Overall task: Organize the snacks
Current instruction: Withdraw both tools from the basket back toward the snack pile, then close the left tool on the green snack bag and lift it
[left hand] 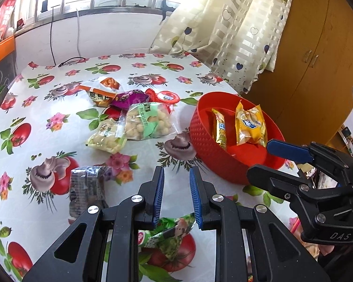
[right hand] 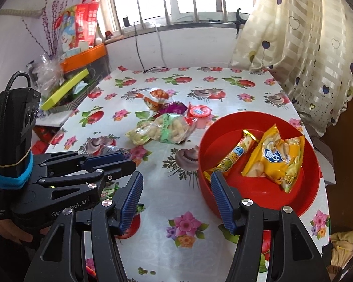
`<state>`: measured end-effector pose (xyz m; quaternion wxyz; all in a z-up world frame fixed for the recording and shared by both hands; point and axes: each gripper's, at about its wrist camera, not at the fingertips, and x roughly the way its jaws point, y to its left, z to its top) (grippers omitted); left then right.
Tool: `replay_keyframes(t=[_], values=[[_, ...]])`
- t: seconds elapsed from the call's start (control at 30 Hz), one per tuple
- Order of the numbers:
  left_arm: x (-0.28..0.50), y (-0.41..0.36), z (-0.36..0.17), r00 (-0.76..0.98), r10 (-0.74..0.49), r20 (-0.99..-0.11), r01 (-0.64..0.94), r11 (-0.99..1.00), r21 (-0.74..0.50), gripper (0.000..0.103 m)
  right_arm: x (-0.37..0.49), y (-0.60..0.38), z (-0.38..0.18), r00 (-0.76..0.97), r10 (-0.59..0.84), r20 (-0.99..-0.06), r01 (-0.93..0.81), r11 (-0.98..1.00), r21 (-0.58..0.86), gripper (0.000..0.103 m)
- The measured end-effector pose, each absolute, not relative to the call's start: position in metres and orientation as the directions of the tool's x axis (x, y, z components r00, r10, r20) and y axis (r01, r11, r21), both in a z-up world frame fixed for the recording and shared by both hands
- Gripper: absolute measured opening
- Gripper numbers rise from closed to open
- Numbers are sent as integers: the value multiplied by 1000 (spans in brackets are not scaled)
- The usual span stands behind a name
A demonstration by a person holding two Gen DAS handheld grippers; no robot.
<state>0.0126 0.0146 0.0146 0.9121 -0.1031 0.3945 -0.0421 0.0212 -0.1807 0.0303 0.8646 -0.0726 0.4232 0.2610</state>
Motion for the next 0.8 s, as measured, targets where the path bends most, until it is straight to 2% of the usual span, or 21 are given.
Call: replay_keyframes(t=[0.13, 0.37, 0.8], values=[[7, 22, 12, 683, -154, -714, -14, 975, -223, 23, 17, -174, 28, 493, 396, -775, -530, 843, 94, 59], [-2, 31, 7, 679, -167, -715, -11, 971, -238, 38, 13, -163, 24, 476, 404, -781, -551, 830, 93, 60], [-16, 41, 0, 666, -168, -727, -4, 974, -228, 42, 7, -154, 21, 455, 412, -789, -574, 814, 94, 61]])
